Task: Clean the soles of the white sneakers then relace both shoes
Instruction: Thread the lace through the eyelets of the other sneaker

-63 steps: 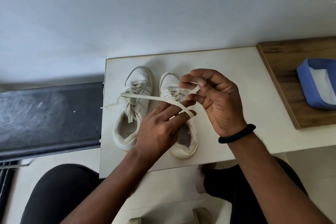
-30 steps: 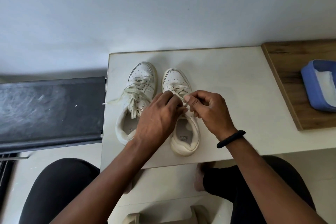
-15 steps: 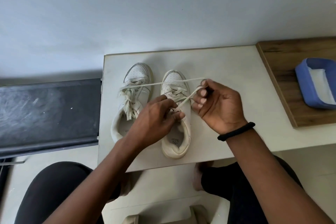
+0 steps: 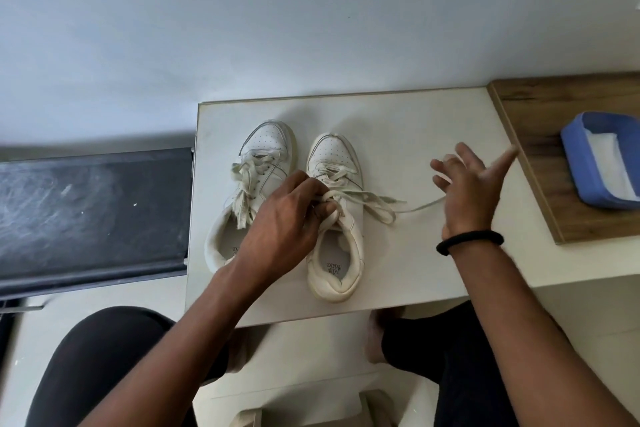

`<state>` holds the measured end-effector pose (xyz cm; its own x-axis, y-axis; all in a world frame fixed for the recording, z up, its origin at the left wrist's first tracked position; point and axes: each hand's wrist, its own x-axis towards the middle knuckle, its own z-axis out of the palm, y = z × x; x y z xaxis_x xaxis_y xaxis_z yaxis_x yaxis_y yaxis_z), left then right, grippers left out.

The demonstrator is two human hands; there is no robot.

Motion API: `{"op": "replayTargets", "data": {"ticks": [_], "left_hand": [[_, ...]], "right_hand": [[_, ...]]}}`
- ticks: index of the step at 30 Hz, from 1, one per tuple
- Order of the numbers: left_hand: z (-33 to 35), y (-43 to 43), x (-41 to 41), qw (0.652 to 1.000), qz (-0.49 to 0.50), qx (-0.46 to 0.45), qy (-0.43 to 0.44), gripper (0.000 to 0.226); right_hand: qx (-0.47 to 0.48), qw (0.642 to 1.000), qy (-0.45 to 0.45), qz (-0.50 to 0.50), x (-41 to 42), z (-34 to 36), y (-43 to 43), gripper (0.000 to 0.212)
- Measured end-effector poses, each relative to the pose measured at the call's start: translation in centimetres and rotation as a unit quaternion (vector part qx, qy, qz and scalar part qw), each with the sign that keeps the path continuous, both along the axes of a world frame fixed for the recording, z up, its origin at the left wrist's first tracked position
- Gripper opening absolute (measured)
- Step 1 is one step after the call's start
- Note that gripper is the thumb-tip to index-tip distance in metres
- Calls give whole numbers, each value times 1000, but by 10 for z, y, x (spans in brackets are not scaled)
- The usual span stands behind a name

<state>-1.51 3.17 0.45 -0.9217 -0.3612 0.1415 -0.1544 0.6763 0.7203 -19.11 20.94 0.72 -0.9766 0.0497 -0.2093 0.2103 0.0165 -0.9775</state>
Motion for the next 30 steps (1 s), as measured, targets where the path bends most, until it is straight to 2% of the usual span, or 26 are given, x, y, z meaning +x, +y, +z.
{"op": "replayTargets", "data": {"ticks": [1,3,4,6,8,9,16,20,23,26,30], "left_hand": [[0,1,0,1000,3,-2,4,16],[-1,2,0,1000,16,-4,7,16],[-1,3,0,1000,25,-4,8,15],[-1,2,0,999,43,-7,13,13],[-2,2,-1,999,50,-11,18,13],[-3,2,-2,998,50,-11,19,13],[-2,3,-2,998,49,-9,35,38],[-5,5,-1,995,79,-30,54,14],[-6,5,-1,993,91,-34,63,10],[-7,4,-3,993,97,-29,67,7],[-5,6,-4,993,93,9,74,7]], "right_hand": [[59,996,64,34,8,1,-5,81],[130,967,173,134,25,3,-18,44],[147,945,218,194,34,5,-24,26],[163,894,289,301,52,5,-32,11],[171,857,314,371,63,3,-38,12],[175,852,308,386,66,0,-40,14],[179,882,185,394,60,-6,-40,11],[194,865,199,416,59,-6,-39,4],[181,847,198,459,56,-2,-35,1],[209,828,209,476,58,-3,-34,16],[205,847,203,447,58,-6,-37,15]]}}
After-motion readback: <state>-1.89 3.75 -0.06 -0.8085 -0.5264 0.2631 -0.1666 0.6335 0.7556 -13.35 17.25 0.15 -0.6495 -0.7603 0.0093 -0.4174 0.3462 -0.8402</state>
